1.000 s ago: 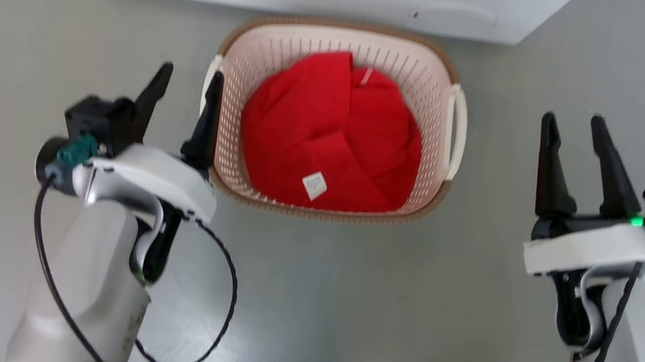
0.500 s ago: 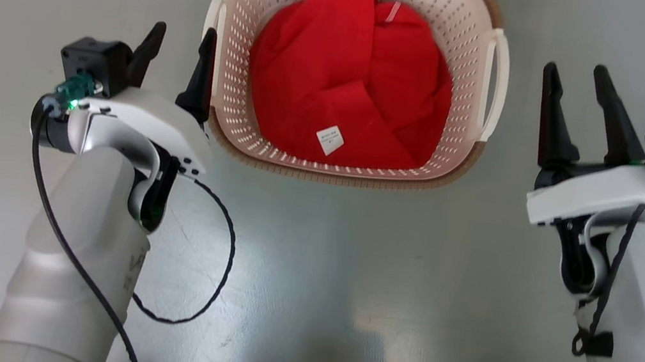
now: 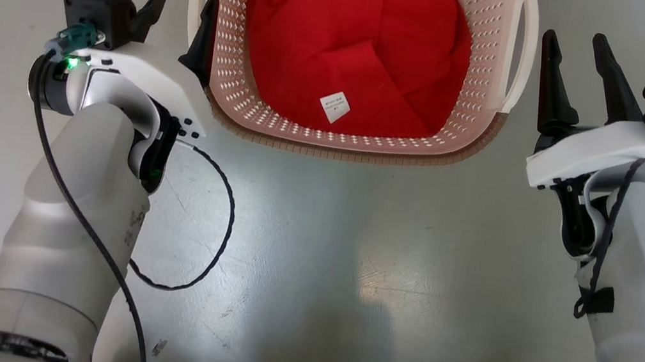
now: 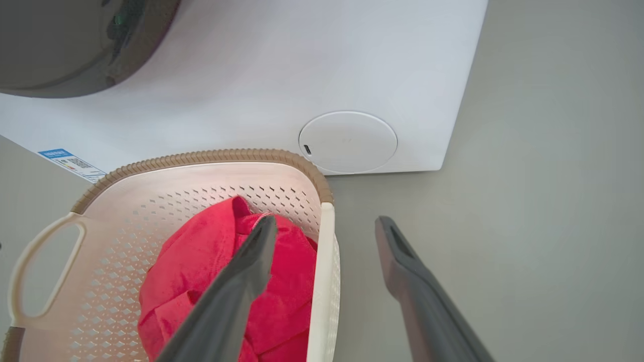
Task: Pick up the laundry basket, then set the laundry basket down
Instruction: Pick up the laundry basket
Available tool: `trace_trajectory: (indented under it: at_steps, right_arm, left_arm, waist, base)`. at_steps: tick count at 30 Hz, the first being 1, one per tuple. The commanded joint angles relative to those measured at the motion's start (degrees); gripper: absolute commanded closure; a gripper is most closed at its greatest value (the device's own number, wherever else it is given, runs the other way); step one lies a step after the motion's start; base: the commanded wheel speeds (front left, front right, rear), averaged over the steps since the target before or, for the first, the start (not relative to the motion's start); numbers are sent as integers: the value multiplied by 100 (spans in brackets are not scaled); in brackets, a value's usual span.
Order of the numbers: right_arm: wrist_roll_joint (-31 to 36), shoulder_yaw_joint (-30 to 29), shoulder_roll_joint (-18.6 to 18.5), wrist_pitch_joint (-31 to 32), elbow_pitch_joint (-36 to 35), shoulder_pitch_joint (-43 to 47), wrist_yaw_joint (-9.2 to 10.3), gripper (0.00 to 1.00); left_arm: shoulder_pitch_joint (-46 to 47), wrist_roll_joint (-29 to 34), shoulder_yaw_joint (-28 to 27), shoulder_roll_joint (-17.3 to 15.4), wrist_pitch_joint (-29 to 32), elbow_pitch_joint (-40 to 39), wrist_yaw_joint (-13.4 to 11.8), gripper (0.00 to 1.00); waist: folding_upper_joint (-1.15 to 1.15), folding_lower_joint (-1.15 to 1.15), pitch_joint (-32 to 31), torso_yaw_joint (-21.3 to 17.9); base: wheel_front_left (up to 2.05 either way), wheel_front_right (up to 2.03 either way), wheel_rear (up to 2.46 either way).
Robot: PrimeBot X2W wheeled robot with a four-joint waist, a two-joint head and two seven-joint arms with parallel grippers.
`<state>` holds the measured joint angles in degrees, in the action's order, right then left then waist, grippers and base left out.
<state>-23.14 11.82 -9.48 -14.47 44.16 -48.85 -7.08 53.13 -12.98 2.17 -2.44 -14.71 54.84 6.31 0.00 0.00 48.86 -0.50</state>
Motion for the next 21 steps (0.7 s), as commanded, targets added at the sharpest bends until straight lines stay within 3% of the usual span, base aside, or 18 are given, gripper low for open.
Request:
trace_trajectory:
  at_steps: [1, 21]
  right_arm:
    - [-60, 113, 90, -52, -19, 69, -41, 0]
    - [-1019, 962, 321, -52, 1645, -1025, -41, 0]
  left_arm:
    - [-16, 34, -88, -169, -29, -16, 27, 0]
    - [892, -194, 231, -74, -29, 1254, 99, 0]
  waist:
    - [0, 0, 52, 11]
    - [0, 0, 625, 95]
  base:
    - [0, 0, 0]
    - [0, 0, 0]
